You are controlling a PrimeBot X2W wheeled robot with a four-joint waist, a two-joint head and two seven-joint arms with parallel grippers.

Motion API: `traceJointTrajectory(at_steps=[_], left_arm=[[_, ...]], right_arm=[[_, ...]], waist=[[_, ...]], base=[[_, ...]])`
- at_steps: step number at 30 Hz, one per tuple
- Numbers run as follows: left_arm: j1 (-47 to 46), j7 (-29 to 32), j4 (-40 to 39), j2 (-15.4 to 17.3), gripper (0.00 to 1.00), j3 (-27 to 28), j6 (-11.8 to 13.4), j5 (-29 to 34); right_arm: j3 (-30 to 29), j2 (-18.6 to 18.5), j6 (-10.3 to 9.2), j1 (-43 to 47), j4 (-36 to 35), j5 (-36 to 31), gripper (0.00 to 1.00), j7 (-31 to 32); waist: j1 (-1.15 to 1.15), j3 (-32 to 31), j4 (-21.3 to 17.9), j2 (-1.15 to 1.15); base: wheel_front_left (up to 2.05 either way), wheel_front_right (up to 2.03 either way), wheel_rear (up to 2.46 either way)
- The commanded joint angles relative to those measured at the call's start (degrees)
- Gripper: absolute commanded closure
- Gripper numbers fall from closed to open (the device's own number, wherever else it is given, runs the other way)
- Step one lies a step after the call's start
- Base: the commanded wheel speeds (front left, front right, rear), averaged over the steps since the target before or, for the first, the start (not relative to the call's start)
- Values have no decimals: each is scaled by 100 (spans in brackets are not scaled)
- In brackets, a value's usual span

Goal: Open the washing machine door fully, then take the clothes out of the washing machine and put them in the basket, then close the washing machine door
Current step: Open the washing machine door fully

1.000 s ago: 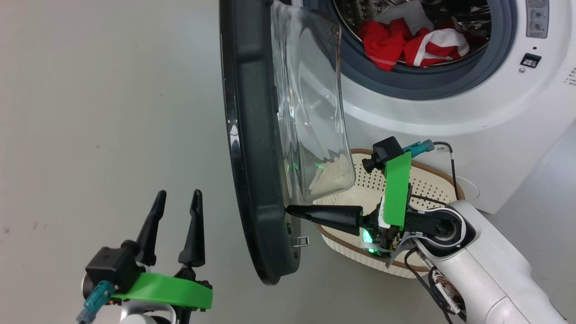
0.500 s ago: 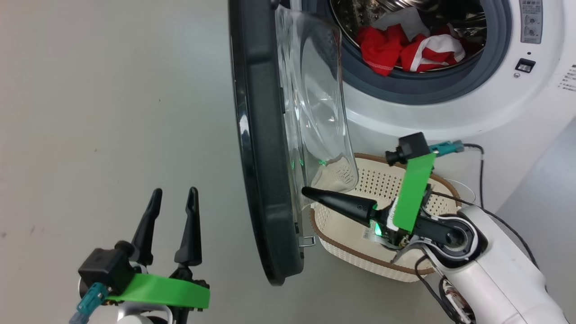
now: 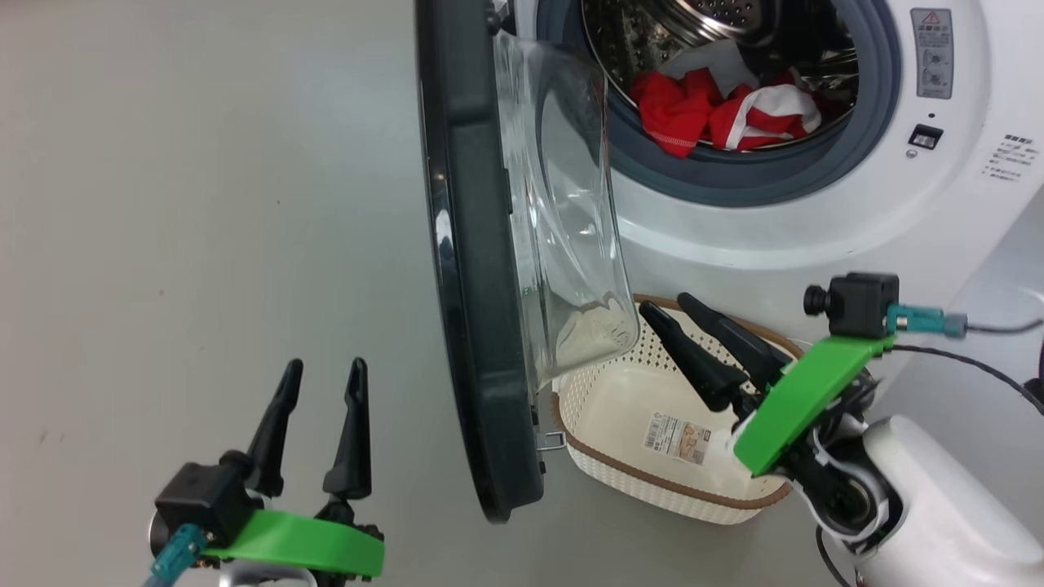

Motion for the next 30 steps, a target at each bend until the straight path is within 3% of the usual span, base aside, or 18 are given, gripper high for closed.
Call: traceJointTrajectory(at_steps=[1,12,25,30], left_arm=[[47,-44,-127,99,0,190,-35,155],[202,-44,-211,99,0,243,-40,308],[282,-44,-325,99,0,173,65,280],[298,-44,-355,99,0,146,109,215]], right_arm=[[131,-30,44,106,-59,-511,0,-447],[-267,214,44,577,263,-2458,0,-1862],[-1284,941,44,1333,-165,-4774,0,-2287],[-1570,1160,44,1596,-420,-5117,0,-2300]], waist=[[0,-89,-37,0],[0,-217,-106,0],[0,-238,-108,0],[0,-241,-92,0]], base=[[0,0,0],[0,0,0],[0,0,0],[0,0,0]])
